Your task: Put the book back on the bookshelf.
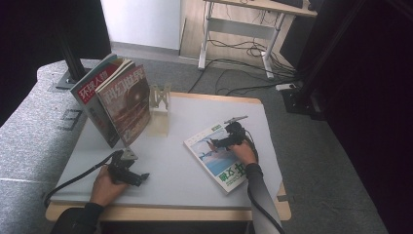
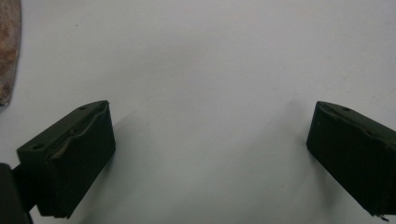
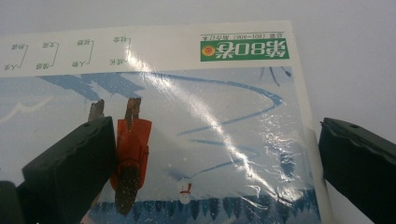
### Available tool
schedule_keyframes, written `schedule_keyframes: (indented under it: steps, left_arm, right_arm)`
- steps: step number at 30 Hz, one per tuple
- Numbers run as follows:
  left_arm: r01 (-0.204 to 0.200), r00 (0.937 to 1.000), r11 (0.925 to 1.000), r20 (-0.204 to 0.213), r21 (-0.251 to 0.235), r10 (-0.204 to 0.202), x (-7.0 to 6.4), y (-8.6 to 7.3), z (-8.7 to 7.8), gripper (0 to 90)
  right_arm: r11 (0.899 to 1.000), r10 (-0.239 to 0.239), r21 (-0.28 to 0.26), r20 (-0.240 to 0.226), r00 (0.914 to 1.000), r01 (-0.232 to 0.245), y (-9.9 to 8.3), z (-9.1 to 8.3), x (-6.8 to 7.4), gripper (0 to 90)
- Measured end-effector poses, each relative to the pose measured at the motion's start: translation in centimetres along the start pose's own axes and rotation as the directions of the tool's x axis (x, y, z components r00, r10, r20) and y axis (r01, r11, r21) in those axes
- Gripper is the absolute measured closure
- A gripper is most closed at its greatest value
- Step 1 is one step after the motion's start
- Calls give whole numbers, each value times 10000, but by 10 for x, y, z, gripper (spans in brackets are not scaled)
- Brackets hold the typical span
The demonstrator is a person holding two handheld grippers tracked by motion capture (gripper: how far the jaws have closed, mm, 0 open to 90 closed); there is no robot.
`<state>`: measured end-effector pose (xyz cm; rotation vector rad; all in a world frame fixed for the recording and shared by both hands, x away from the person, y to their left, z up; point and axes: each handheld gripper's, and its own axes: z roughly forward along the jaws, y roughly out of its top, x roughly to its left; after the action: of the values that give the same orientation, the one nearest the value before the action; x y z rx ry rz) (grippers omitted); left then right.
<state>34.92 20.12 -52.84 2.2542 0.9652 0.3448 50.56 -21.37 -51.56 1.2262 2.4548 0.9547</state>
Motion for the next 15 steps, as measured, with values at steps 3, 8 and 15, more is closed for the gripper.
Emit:
schedule_keyframes:
  steps: [3, 8, 15]
  left_arm:
    - [-3, 10000, 10000, 0, 4, 3, 0, 0, 0, 7]
    - [-3, 10000, 10000, 0, 3, 3, 0, 0, 0, 7]
    - [0, 10000, 10000, -2, 2, 0, 0, 0, 0, 7]
  right_arm:
    - [9997, -253, 6, -141, 9996, 253, 1, 1, 3, 0]
    - [9973, -722, 81, -477, 9962, 727, 7, 7, 19, 0]
    - [9939, -1090, 75, -769, 9911, 1099, 12, 13, 40, 0]
